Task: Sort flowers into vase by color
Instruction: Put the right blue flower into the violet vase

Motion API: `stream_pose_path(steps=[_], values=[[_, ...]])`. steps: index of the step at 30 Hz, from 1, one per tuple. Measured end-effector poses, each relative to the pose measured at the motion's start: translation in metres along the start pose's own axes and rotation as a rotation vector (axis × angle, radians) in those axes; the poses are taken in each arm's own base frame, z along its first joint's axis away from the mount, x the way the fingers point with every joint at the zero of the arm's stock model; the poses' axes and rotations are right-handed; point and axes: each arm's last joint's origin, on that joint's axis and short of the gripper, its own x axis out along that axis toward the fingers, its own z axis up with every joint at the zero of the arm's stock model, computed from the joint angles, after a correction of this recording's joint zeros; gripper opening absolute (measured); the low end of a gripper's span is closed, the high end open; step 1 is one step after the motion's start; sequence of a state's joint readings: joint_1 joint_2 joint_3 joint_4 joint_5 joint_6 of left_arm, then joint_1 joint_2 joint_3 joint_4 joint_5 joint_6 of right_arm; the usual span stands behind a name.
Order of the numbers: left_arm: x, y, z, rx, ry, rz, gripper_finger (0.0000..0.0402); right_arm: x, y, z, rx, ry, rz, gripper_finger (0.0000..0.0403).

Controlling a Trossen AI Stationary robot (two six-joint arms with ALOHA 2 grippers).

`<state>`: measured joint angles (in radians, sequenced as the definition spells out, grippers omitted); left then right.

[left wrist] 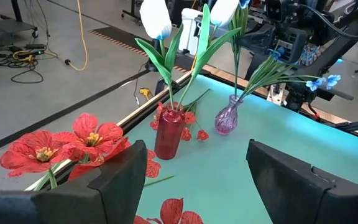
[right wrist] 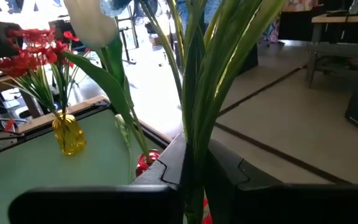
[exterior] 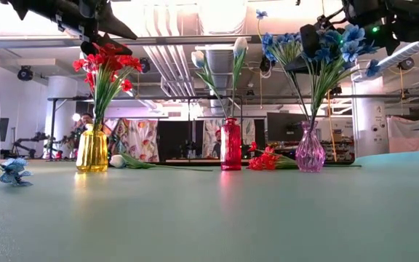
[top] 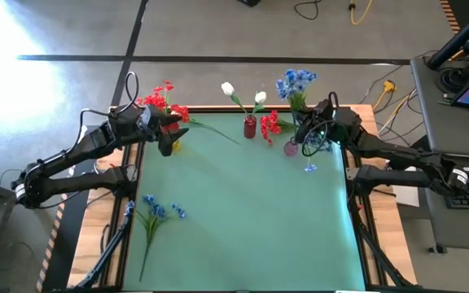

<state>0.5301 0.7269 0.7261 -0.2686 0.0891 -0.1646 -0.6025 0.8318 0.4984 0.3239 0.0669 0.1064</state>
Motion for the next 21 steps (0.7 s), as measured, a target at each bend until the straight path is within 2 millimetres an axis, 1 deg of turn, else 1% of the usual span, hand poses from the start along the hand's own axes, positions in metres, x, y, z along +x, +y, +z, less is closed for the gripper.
stream_pose_path(steps=[5,9,12,14,17,21], values=[[0.0,0.0,0.001,0.012,-0.005,-0.011,0.0264,0.0,0.0,0.004,-0.016,-0.037,0.003,0.0033],[-0.001,-0.006,0.007,0.048,-0.06,-0.167,0.0264,-0.001,0.001,0.012,-0.045,-0.098,0.008,0.0033],[-0.002,-0.011,0.015,0.091,-0.133,-0.306,0.0264,-0.002,0.003,0.026,-0.076,-0.138,0.009,0.0033],[-0.001,-0.014,0.021,0.113,-0.187,-0.364,0.0264,-0.002,0.004,0.036,-0.085,-0.166,0.019,0.0033],[0.005,-0.018,0.026,0.138,-0.245,-0.4,0.0264,-0.004,0.008,0.054,-0.1,-0.215,0.089,0.0033],[0.022,-0.022,0.028,0.167,-0.274,-0.428,0.0264,-0.007,0.014,0.081,-0.104,-0.286,0.187,0.0033]])
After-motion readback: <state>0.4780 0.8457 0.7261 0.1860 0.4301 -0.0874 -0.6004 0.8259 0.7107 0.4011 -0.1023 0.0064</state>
